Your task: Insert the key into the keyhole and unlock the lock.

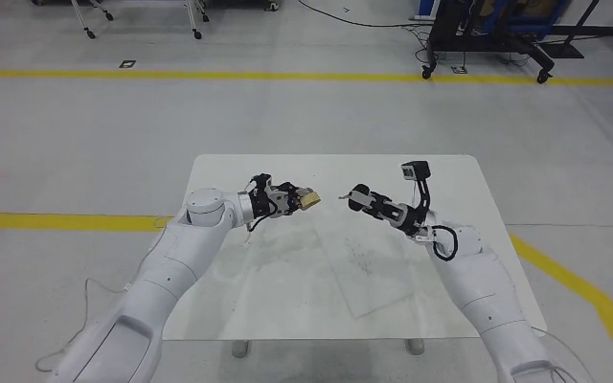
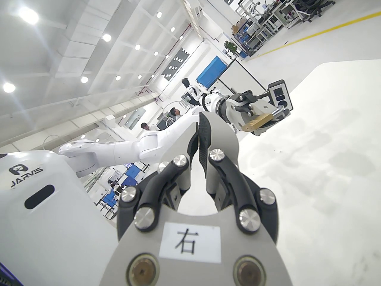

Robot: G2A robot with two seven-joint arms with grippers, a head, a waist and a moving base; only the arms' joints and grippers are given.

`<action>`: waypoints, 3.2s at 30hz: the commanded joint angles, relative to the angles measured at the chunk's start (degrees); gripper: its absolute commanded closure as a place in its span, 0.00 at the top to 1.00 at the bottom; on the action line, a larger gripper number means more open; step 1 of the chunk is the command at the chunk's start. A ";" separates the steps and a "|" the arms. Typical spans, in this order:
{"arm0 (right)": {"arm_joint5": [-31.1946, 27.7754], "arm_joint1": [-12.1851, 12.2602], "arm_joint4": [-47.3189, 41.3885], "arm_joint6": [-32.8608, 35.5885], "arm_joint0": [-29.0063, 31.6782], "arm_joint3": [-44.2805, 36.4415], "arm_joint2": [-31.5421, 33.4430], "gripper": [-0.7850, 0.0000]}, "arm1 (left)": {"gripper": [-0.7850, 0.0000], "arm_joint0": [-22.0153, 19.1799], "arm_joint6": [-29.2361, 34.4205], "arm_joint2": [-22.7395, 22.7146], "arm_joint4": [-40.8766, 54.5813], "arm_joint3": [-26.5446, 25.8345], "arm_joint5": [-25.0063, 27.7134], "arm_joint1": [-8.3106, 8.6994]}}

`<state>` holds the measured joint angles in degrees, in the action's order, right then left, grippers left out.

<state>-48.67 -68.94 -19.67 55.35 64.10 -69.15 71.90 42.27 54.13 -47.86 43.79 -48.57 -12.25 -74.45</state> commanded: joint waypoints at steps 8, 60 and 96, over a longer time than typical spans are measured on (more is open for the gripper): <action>-9.33 2.17 42.42 -9.81 2.86 -17.29 4.08 0.00 | 0.00 -1.86 8.06 1.73 -3.98 0.82 -15.27 0.56; -4.08 3.58 114.87 -45.16 6.64 -32.47 -5.21 0.00 | 0.00 -0.65 7.28 1.20 -5.20 -2.31 -23.04 1.16; 0.06 5.64 135.50 -48.36 8.52 -39.04 -11.34 0.00 | 0.00 -0.76 7.87 1.28 -4.88 -1.94 -23.45 1.07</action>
<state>-48.79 -63.29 115.88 6.79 72.57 -108.12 60.58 41.50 62.05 -46.56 38.87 -50.53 -35.75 -73.38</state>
